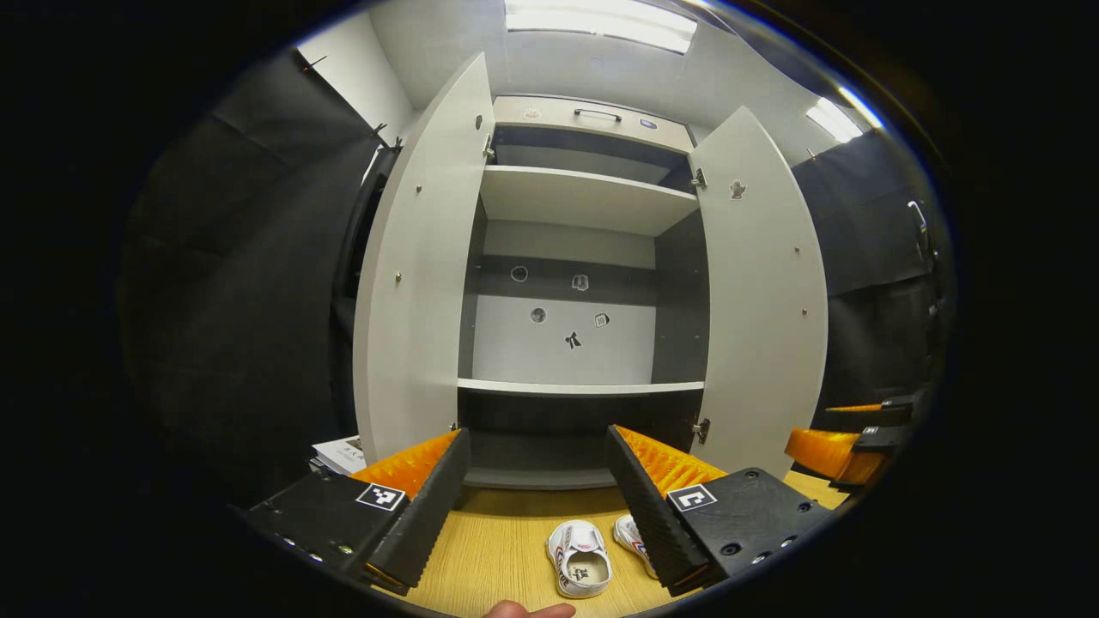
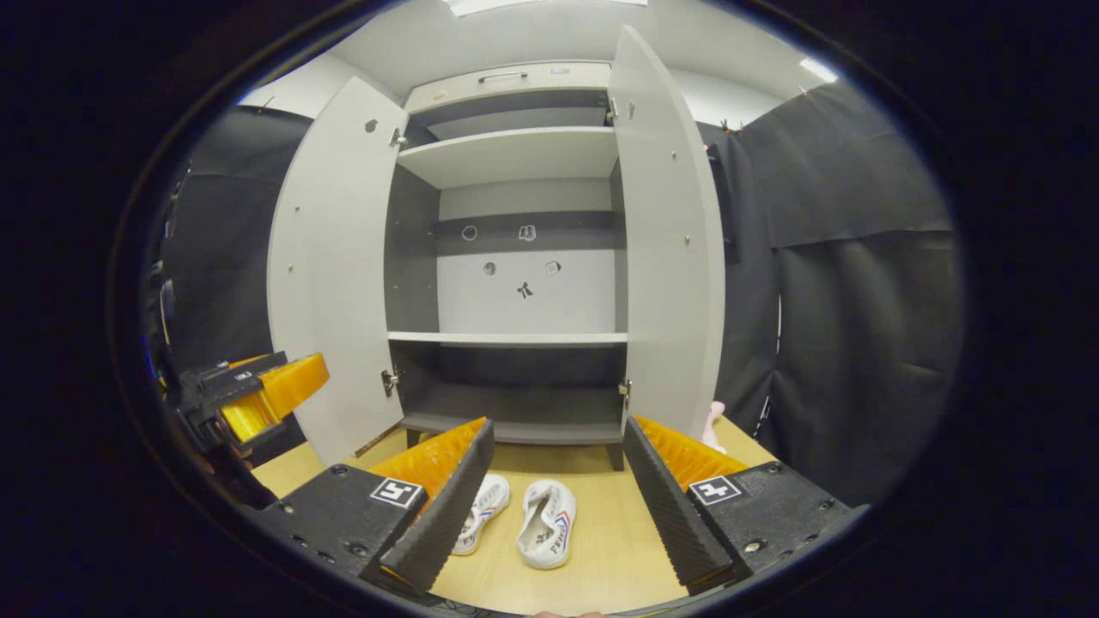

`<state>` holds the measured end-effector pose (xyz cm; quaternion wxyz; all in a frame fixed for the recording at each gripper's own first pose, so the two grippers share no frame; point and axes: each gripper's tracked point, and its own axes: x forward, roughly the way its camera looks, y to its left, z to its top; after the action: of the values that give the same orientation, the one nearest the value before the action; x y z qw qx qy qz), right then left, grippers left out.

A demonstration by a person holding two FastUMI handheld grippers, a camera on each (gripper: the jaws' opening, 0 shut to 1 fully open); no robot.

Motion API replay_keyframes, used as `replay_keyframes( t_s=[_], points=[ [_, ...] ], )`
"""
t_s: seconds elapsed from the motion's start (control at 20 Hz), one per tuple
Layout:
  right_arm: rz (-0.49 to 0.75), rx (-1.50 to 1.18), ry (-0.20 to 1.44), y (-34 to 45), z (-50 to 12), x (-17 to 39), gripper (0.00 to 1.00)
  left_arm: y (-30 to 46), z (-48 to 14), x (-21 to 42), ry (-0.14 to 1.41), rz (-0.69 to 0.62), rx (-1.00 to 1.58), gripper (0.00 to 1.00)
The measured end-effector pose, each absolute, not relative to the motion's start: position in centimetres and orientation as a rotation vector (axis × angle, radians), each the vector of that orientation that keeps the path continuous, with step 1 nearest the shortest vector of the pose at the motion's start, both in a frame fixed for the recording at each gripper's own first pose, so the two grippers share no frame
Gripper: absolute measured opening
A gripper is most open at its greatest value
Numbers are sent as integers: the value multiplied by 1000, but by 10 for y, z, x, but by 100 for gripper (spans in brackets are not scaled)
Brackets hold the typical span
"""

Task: Grab one shoe with the right hand and put it into the shoe cabinet, grab the other shoe with the left hand and put it into the shoe cabinet; then close the right door with the right hand and the left door with the left hand.

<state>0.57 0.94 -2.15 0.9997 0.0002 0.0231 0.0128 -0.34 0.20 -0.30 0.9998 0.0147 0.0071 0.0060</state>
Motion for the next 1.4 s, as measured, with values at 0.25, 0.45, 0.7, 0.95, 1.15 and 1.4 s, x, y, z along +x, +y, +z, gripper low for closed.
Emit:
replay_keyframes(
  t_s=[0.25, 0.45, 0.7, 0.95, 1.15, 1.4],
  points=[
    [111, 23, 166, 36, -77, 33, 98, 12, -5, -4, 20, 32, 28, 95],
    [139, -15, 296, 47, -147, 59, 96, 26, -9, -5, 34, 57, 34, 95],
    [148, -38, 434, 50, -221, 83, 82, 48, -13, -7, 52, 105, 52, 95],
    [141, -51, 535, 50, -268, 104, 84, 64, -23, -3, 82, 132, 52, 95],
    [132, -46, 566, 52, -284, 123, 79, 72, -27, 2, 91, 144, 56, 95],
    [121, -63, 602, 55, -305, 146, 64, 76, -36, 10, 112, 150, 54, 95]
  ],
)
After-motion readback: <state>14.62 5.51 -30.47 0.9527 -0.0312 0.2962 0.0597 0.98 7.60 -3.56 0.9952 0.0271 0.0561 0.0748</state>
